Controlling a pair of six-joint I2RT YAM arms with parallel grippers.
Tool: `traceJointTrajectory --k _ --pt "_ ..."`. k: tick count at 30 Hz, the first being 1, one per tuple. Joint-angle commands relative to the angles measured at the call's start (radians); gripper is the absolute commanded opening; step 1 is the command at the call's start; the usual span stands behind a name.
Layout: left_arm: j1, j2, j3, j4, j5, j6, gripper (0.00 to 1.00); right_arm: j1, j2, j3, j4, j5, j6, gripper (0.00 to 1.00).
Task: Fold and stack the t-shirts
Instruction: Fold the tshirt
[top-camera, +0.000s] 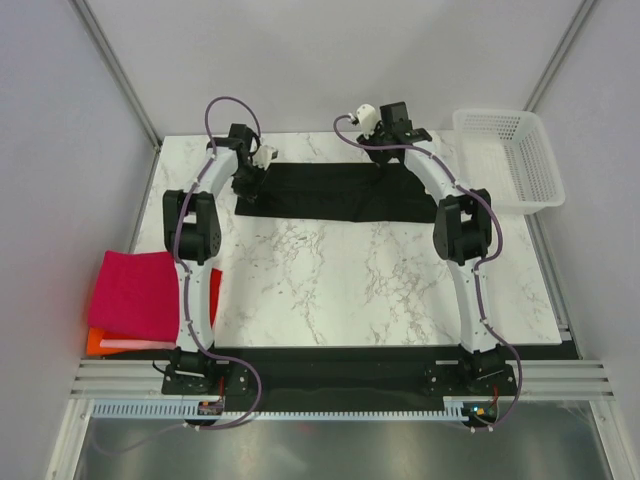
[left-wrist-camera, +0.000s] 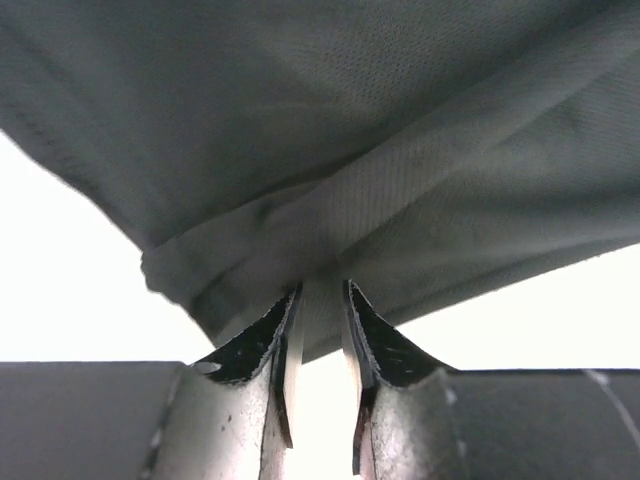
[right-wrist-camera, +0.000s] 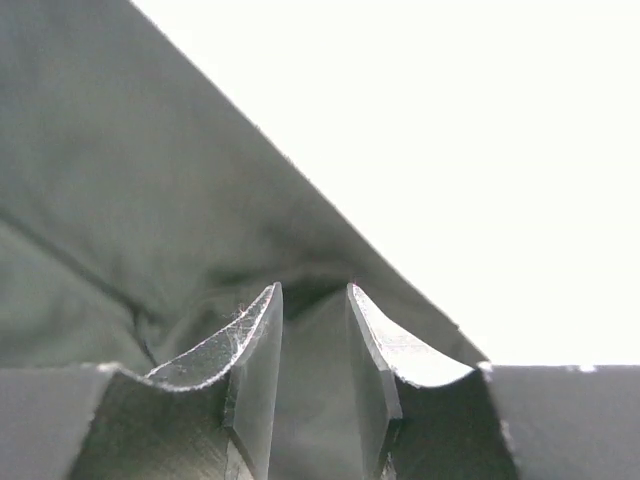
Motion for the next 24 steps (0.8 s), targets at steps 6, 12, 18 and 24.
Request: traceJointTrajectory --k 6,12,18,24 --pt "-0.002 -0.309 -0.157 0.092 0.044 0.324 0.37 -0.013 -0.197 0.036 0.116 0.161 0.021 0.47" --pt "-0.033 -0.340 -0.375 0.087 -0.020 0.709 0.38 -0.051 -0.290 -0.143 0.090 0.142 0.032 0.51" --pt "-0.033 -0.286 -0.345 0.110 -0.046 0.768 0.38 -0.064 -0.291 -0.213 -0.010 -0.061 0.043 0.50" --pt "-0.033 -0.254 -0.325 0.124 -0.049 0.777 0.40 -0.056 -0.265 -0.230 -0.045 -0.105 0.038 0.50"
